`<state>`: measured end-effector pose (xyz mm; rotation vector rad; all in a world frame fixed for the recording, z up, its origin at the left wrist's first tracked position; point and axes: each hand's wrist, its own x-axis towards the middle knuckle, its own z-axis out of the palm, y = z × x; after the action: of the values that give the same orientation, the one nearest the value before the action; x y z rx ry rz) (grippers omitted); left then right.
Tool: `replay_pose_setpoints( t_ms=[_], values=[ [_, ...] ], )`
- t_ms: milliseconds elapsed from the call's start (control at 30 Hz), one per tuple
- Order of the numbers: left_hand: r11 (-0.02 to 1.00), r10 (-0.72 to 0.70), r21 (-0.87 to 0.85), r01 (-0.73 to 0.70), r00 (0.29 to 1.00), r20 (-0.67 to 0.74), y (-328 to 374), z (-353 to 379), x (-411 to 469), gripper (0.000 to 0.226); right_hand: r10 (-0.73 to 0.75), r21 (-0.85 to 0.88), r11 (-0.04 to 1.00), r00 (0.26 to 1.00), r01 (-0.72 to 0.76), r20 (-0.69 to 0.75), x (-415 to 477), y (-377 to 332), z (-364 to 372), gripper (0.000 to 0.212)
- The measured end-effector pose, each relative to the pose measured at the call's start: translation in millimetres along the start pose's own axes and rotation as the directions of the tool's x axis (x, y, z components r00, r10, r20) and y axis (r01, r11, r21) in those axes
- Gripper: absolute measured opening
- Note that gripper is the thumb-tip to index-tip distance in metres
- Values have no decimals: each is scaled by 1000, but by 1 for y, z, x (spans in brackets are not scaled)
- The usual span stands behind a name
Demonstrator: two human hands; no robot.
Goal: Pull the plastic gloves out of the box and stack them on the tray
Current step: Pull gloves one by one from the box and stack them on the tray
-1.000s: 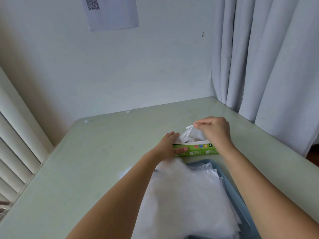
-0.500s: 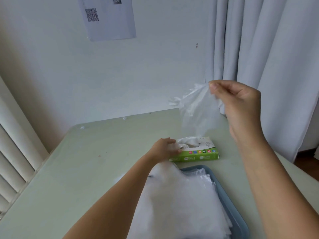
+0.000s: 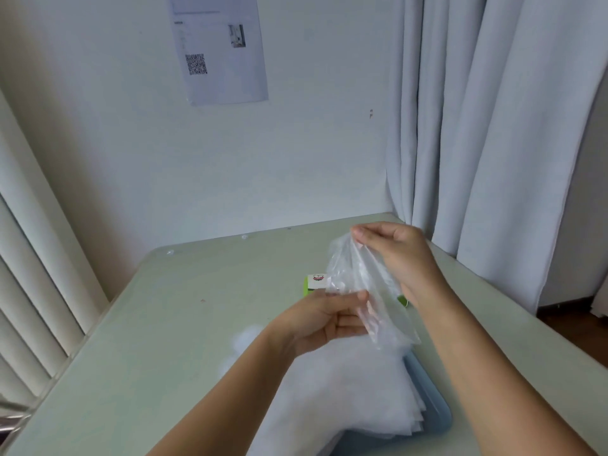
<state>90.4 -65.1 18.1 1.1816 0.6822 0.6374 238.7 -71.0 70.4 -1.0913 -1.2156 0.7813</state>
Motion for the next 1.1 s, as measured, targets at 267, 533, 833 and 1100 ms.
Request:
replay_pose_setpoints(
  t_ms=[267,533,833,1100],
  values=[
    [821,74,-556,-130,990,-123,3,-1,-21,20,537,201,822,843,-532,38,-23,19,-17,104],
    [817,155,-534,-219,975,-161,-11,-5,-47,13,368,312,832,877,-459,310,-50,22,7,54],
    [704,219,-700,-119,974,55,-7,-56,-107,110,371,61,847,670,-528,643,-68,16,-3,61],
    [982,116,-144,-119,993,-27,-6,-46,-123,76,369,-91,872,523,-482,768,-82,4,-24,55]
  ],
)
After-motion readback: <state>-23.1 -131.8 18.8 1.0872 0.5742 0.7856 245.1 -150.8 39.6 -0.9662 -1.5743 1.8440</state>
